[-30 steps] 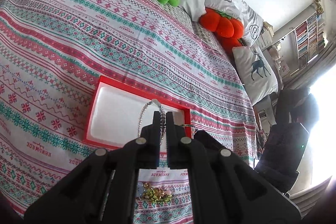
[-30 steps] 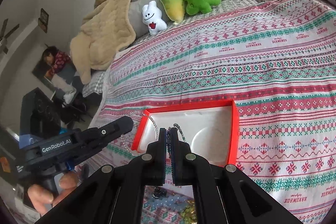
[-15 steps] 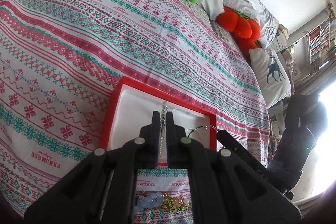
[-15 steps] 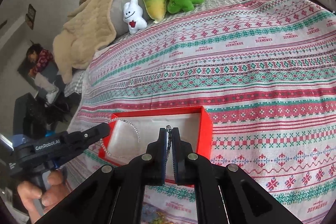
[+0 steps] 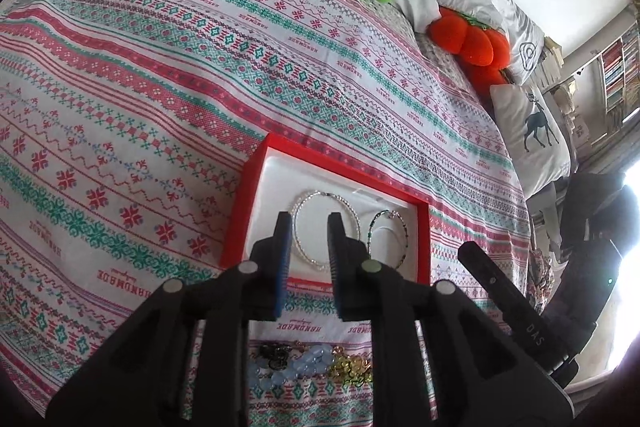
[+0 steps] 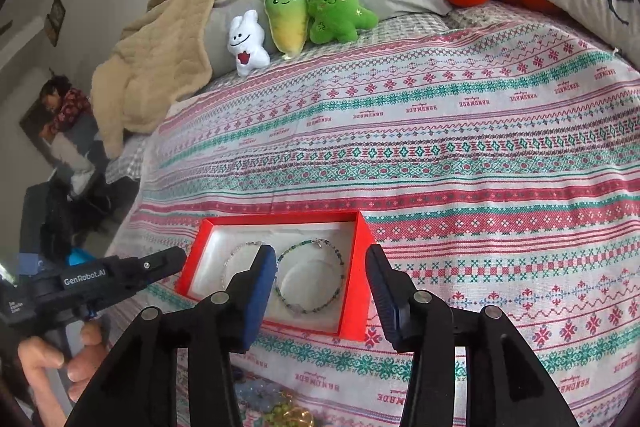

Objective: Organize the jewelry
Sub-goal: 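Carry both bracelets into the red box and open both tools, then grasp the light blue bead bracelet with the left tool while the right tool grasps the green jade bracelet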

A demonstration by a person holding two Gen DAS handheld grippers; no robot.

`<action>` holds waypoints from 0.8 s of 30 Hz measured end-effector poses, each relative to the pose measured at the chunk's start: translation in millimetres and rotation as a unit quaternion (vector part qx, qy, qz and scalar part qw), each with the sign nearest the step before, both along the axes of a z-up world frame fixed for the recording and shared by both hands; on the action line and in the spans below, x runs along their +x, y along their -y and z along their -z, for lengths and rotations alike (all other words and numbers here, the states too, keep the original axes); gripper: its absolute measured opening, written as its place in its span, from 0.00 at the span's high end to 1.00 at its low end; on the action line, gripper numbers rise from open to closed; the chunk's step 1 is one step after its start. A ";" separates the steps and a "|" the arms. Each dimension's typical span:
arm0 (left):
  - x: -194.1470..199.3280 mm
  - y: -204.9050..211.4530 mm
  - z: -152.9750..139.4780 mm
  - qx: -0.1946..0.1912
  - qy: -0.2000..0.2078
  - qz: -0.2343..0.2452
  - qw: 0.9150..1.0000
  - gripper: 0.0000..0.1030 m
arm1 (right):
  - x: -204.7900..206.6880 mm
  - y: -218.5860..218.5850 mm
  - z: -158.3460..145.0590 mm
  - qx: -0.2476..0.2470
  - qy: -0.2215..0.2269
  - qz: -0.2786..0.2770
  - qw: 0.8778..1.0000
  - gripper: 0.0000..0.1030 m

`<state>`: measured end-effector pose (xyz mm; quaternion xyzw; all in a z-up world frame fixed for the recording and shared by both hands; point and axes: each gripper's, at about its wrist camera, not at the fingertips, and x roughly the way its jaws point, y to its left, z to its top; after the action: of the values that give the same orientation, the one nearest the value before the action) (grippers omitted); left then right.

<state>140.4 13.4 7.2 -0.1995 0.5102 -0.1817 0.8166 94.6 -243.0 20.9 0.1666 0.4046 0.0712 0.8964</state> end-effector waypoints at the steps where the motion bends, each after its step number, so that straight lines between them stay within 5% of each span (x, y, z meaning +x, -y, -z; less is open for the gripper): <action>1: -2.4 1.2 -1.7 0.006 0.004 0.003 1.000 0.69 | -3.3 -2.1 -1.6 -0.006 0.000 -0.003 1.000 0.45; 8: -23.6 10.7 -0.1 0.077 0.004 0.033 0.997 0.61 | -25.2 -15.9 7.9 -0.019 -0.037 -0.034 0.999 0.39; 24: -62.6 16.8 25.5 0.109 -0.052 0.086 0.989 0.60 | -37.2 -33.6 21.6 -0.052 -0.090 -0.063 0.993 0.39</action>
<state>77.8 -3.4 -18.3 -0.0739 0.5838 -0.1845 0.7872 57.5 -209.5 -0.8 0.0992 0.4961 0.0911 0.8577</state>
